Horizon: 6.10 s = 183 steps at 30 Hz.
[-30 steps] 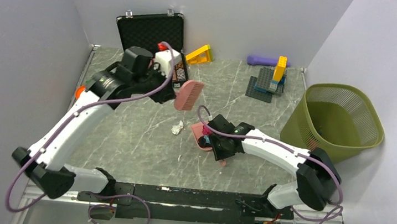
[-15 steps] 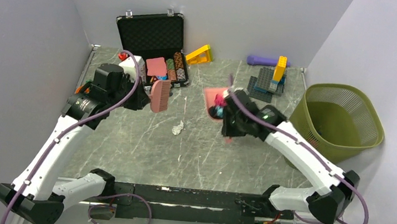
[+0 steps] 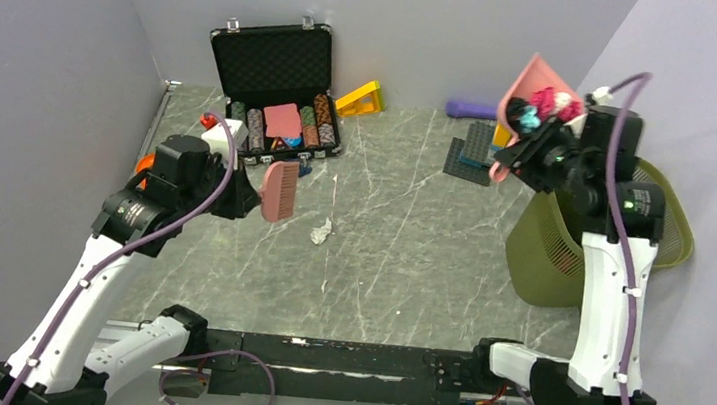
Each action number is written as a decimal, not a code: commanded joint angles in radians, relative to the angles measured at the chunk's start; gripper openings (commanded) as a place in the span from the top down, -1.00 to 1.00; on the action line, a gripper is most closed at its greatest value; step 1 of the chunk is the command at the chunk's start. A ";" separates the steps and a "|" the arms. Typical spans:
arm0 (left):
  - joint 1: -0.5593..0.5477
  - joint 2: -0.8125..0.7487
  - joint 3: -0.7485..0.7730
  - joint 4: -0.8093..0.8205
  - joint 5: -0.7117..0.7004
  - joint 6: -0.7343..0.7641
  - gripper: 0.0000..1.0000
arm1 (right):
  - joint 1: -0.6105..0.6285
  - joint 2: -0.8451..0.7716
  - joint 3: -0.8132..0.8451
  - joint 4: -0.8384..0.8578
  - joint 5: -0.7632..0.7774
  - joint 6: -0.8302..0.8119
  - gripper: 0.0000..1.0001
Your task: Sweep away the paper scraps from the table
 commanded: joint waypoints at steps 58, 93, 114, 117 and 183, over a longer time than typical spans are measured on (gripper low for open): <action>0.003 0.364 0.046 0.267 -0.318 0.292 1.00 | 0.500 0.095 -0.535 0.201 0.086 -0.092 1.00; -0.251 0.686 0.316 -0.151 -0.310 0.420 1.00 | 0.818 0.281 -0.793 0.289 0.060 -0.119 1.00; -0.250 0.850 0.469 -0.098 -0.493 0.484 1.00 | 0.899 0.481 -0.617 0.239 0.076 -0.167 -0.84; -0.250 0.835 0.449 -0.086 -0.497 0.489 1.00 | 0.899 0.423 -0.662 0.281 0.097 -0.155 -0.79; -0.303 1.091 0.669 -0.356 -0.108 0.452 1.00 | 1.003 0.350 -0.781 0.543 0.377 -0.076 1.00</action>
